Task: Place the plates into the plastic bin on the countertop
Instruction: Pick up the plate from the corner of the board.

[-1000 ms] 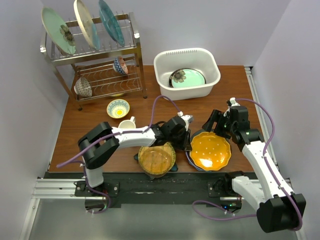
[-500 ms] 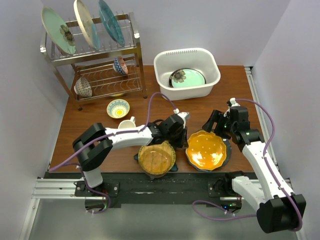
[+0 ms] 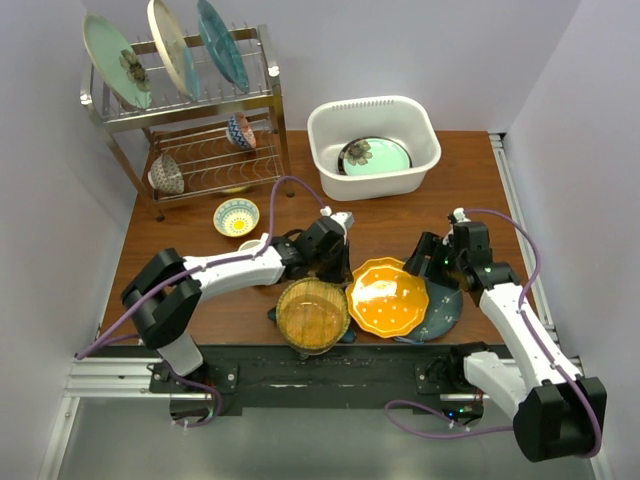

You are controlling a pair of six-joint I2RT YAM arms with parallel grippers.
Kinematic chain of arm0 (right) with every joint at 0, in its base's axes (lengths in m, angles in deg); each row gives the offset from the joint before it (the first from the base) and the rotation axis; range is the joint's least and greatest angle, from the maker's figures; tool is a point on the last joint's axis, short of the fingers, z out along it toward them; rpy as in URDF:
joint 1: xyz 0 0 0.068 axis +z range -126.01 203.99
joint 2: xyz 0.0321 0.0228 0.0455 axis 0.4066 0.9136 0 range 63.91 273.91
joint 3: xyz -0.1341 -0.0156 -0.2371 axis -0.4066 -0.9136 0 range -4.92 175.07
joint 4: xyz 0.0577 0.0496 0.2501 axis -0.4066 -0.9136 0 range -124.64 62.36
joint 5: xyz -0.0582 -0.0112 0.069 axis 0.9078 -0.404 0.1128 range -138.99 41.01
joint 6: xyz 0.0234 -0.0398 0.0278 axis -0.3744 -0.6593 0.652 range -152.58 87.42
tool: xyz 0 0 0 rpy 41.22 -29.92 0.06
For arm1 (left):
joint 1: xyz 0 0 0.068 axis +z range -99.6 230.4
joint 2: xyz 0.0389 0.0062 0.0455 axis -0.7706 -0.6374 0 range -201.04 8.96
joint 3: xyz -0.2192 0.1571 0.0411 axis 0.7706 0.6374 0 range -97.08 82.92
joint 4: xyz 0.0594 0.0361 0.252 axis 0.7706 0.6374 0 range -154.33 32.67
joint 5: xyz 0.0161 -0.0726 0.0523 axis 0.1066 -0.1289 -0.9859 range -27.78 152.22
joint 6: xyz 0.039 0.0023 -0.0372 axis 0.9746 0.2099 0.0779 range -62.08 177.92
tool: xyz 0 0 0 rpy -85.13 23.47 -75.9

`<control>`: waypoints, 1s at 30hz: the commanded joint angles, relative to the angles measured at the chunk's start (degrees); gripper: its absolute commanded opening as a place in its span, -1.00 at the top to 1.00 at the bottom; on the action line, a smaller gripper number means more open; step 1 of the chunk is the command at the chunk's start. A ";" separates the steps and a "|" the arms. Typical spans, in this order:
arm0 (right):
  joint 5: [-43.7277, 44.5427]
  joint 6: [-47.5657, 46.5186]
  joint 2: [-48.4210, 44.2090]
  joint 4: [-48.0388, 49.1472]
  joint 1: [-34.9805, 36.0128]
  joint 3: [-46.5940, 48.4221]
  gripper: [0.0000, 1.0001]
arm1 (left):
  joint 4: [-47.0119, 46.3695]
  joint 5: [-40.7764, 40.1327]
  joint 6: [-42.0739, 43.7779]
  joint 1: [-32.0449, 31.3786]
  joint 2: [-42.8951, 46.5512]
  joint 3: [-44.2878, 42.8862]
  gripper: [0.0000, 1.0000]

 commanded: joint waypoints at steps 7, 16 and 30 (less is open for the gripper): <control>-2.93 1.17 -1.68 1.40 0.14 -3.88 -0.60 | 1.75 -1.97 2.99 2.65 2.48 1.27 1.00; -9.79 3.10 -4.23 3.95 0.14 -9.05 -0.57 | 0.87 -1.52 2.72 2.65 2.74 2.15 1.00; -21.12 10.84 -5.81 14.75 0.14 -18.90 -0.13 | 0.43 -0.73 2.72 2.65 1.24 1.36 1.00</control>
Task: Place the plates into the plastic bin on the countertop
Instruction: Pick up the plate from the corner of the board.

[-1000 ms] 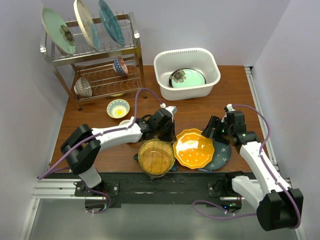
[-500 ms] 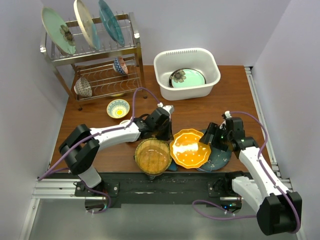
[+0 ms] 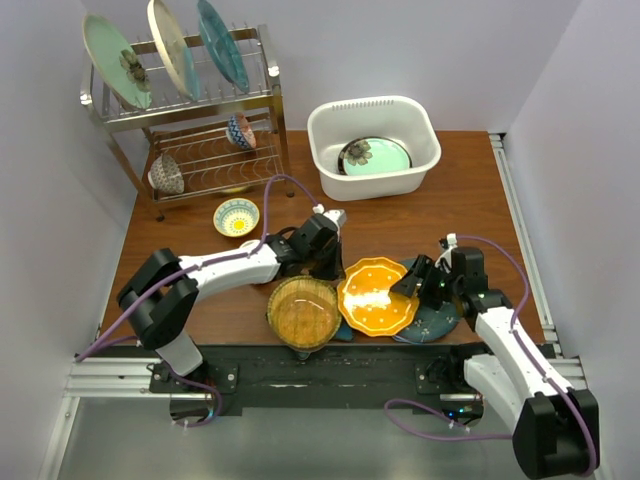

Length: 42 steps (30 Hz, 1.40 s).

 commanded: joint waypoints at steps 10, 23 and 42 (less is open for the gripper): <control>-5.77 4.31 -3.73 2.67 0.36 -2.60 0.80 | -0.76 0.08 1.46 0.43 0.04 -0.37 1.00; -5.85 4.66 -4.88 1.53 0.36 -1.28 1.00 | -0.05 -0.71 1.81 0.34 1.71 -1.25 1.00; -5.42 2.99 -5.14 -1.90 0.45 5.40 1.00 | 4.52 -6.25 3.30 0.43 6.98 -3.80 -0.24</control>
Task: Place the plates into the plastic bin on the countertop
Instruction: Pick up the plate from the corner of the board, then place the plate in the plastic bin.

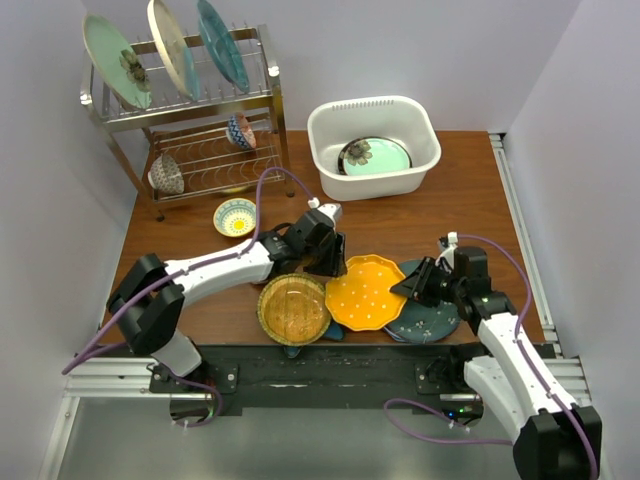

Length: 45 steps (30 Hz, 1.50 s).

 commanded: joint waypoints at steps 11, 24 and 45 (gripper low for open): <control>-1.48 -1.18 0.39 -0.11 0.01 7.51 1.00 | -2.71 -7.81 0.57 -0.19 15.49 2.54 -0.89; -1.49 -1.45 0.31 -0.46 0.01 9.44 1.00 | -5.88 -8.69 0.92 -0.27 21.49 7.12 -0.99; -1.66 -1.63 5.22 2.70 0.10 15.33 1.00 | -3.68 -11.67 0.31 -0.19 23.24 6.24 -0.99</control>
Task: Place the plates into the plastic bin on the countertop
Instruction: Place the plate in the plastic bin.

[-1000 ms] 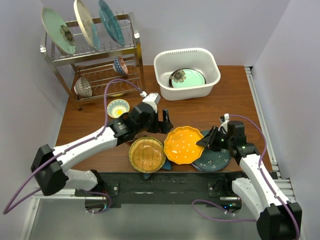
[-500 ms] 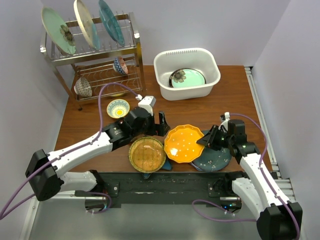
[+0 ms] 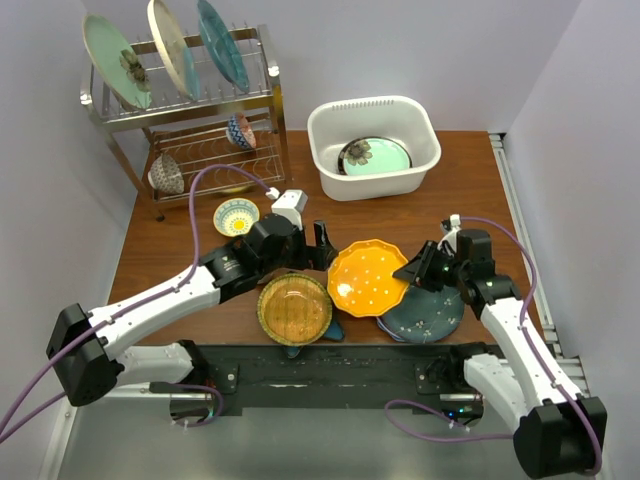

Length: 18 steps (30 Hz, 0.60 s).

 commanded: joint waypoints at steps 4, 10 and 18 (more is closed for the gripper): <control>-3.61 1.70 2.17 7.56 0.10 7.47 1.00 | 0.37 -4.71 -0.77 -0.10 1.71 -1.32 -0.99; -3.17 2.49 4.54 10.19 0.10 8.62 1.00 | 0.37 -6.03 -1.56 -0.10 2.68 -0.53 -0.99; -2.64 2.23 9.55 13.36 0.01 13.18 1.00 | 4.15 -8.75 -1.30 -0.10 1.45 -3.16 -0.98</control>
